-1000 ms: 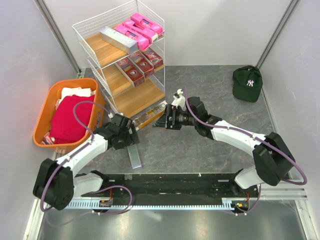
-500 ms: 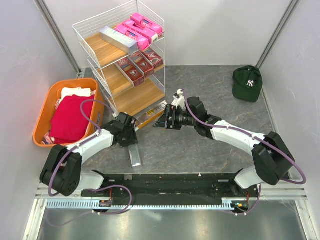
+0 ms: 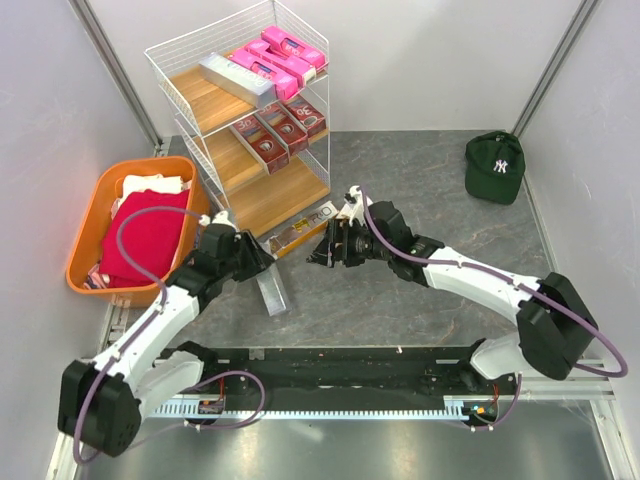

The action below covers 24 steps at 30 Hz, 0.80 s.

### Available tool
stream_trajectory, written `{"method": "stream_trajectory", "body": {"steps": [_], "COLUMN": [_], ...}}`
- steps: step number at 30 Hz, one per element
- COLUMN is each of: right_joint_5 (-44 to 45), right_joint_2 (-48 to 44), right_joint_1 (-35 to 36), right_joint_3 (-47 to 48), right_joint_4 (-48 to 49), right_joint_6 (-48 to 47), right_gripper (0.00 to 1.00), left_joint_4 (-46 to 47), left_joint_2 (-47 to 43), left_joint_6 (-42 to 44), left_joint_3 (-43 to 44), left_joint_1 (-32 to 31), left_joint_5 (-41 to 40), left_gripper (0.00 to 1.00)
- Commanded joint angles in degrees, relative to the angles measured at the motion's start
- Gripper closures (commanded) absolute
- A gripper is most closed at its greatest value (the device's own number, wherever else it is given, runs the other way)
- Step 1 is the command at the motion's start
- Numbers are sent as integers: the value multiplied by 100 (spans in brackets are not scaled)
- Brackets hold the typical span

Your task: Place and organize the toothpastes onto the shelf

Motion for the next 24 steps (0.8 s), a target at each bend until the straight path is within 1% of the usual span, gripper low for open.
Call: {"method": "stream_trajectory", "body": {"steps": [1,2,3,4,6,7,11,13,14,17,21,24], "right_joint_5": [932,1047,1283,1407,1749,1855,2366,2663,2726,2779,2850,2981], "right_joint_2": [-449,-546,-590,-634,-748,-766,-793,-679,-618,-354,-73,191], "right_joint_1": [414,580,677,765,1038,1126,1757,1961,2110,2260,2348,2366], "right_joint_3": [274,274,283,292,283,283,283,301,327,354,450,625], "right_joint_4": [-197,-206,-206,-363,-382,-391,-382,-382,-382,-260,135,119], "right_joint_6": [-515,-559,-647,-682,-753,-814,-972,-1016,-1017,-990,-973,-1016], "right_gripper": [15,15,15,15,15,15,15,15,15,15,15,15], "left_joint_4": [960,1118,1372,1557,1856,2110,3104,3263,3325,3334,3369,3387], "left_joint_2": [-574,-636,-724,-759,-803,-804,-786,-760,-768,-803,-909,-918], "left_joint_6": [-757,-855,-952,-1179,-1417,-1662,-2340,-2534,-2552,-2596,-2649,-2666], "left_joint_3": [-434,-609,-689,-855,-988,-1102,-1393,-1420,-1393,-1323,-1332,-1358], "left_joint_1": [746,906,1195,1320,1574,1637,1874,1918,1927,1936,1945,1945], "left_joint_5": [1085,1289,1482,1806,2081,2291,2697,2741,2733,2741,2750,2776], "left_gripper": [72,73,73,74,74,75,76,77,77,77,77,78]}}
